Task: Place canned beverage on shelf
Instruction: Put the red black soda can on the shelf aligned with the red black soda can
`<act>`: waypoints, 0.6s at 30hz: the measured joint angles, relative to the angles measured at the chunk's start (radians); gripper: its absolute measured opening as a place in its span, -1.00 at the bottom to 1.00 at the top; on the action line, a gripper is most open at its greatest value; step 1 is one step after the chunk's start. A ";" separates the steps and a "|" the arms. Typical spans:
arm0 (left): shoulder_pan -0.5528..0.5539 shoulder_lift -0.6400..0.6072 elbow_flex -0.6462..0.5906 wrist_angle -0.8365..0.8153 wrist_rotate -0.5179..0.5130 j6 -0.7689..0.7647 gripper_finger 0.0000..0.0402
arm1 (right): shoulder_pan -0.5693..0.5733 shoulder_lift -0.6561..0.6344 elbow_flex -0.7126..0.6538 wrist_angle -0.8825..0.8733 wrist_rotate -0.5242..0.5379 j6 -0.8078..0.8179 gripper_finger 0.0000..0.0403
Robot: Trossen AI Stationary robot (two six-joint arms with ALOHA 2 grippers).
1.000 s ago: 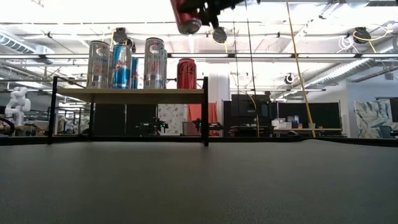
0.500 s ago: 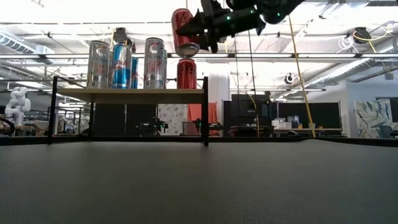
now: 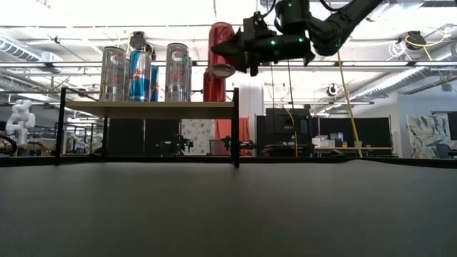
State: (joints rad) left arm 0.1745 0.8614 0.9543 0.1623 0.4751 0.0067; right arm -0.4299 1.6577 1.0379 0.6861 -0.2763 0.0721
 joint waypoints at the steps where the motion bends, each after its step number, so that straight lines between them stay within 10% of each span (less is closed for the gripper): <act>1: 0.000 0.000 0.000 0.000 0.000 0.000 0.94 | -0.004 0.001 -0.005 -0.002 0.002 -0.001 0.33; 18: 0.000 0.000 0.000 0.004 -0.004 0.001 0.94 | -0.022 0.148 -0.007 0.183 -0.015 0.015 0.37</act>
State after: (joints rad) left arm 0.1745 0.8616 0.9543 0.1661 0.4709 0.0074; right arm -0.4515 1.8059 1.0313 0.8689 -0.2916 0.0872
